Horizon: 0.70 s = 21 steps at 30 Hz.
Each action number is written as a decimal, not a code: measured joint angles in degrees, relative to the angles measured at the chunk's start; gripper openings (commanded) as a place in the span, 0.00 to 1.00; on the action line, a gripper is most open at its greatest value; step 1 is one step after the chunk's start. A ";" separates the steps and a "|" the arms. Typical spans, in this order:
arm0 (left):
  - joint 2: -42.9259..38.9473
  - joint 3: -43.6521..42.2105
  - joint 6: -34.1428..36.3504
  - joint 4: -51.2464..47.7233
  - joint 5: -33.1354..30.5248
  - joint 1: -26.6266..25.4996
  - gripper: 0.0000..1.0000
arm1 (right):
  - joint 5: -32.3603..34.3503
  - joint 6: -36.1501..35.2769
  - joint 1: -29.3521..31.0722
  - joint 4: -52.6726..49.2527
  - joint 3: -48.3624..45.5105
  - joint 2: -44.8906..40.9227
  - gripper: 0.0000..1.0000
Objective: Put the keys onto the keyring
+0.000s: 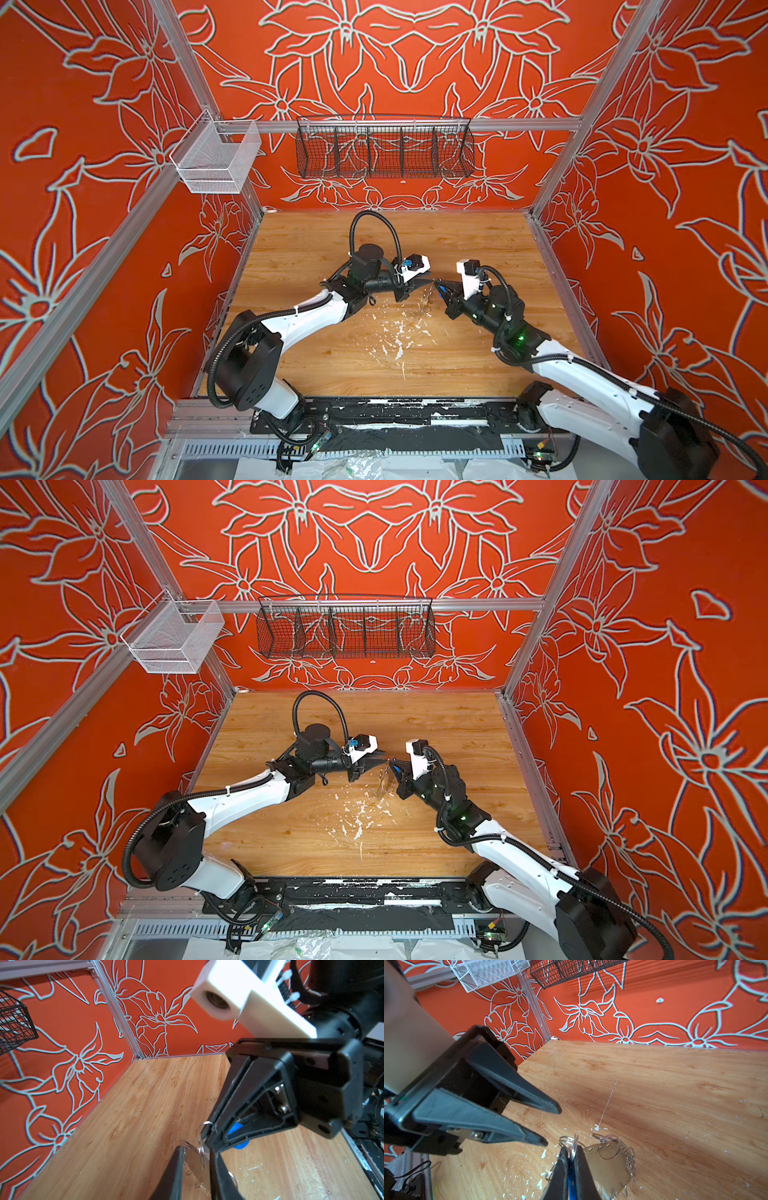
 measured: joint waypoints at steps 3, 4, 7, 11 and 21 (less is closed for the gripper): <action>0.76 0.26 0.00 -0.33 0.00 0.00 0.27 | -0.37 0.00 0.00 0.22 0.31 0.24 0.00; 1.03 0.42 0.00 -0.44 0.00 0.00 0.27 | -0.37 0.00 0.00 0.24 0.31 0.31 0.00; 1.77 1.25 -0.02 -1.11 0.00 0.00 0.25 | -0.37 0.00 0.00 0.22 0.31 0.39 0.00; 2.21 2.10 -0.02 -1.84 -0.04 0.00 0.17 | -0.37 0.02 0.00 0.24 0.31 0.44 0.00; 2.32 2.51 0.15 -3.06 0.13 0.04 0.17 | -1.01 0.07 0.00 0.46 0.31 1.09 0.00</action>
